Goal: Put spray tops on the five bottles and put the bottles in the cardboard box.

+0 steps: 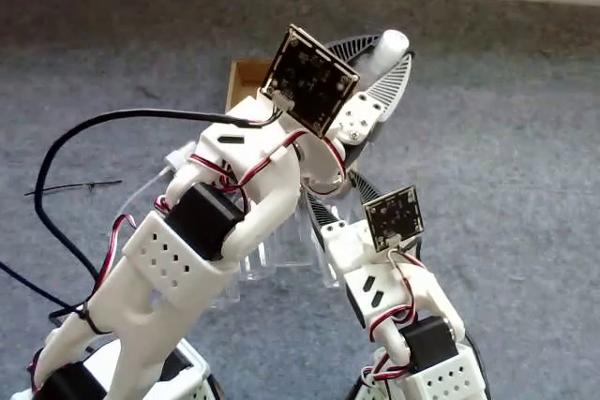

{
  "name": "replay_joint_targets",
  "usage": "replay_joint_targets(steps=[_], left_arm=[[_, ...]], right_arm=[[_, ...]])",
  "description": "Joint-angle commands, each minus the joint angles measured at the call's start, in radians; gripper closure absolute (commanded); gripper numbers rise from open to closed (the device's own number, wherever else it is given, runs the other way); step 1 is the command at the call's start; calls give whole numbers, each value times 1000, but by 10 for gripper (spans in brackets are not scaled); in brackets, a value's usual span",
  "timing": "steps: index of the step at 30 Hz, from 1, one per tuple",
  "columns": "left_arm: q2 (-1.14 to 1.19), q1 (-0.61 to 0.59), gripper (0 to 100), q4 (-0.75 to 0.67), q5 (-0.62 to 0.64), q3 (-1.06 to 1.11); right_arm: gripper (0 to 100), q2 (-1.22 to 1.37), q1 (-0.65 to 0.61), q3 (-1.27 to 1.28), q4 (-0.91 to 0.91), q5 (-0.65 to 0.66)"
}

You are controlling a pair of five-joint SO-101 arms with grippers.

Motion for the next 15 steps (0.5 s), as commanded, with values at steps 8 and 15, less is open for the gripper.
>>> replay_joint_targets(steps=[8,15], left_arm=[[1,-10,996,-23,12,-5],[71,-18,996,-23,140,-12]], right_arm=[[994,-10,-5,-12,-21,-11],[994,-10,-2,-12,-21,-11]])
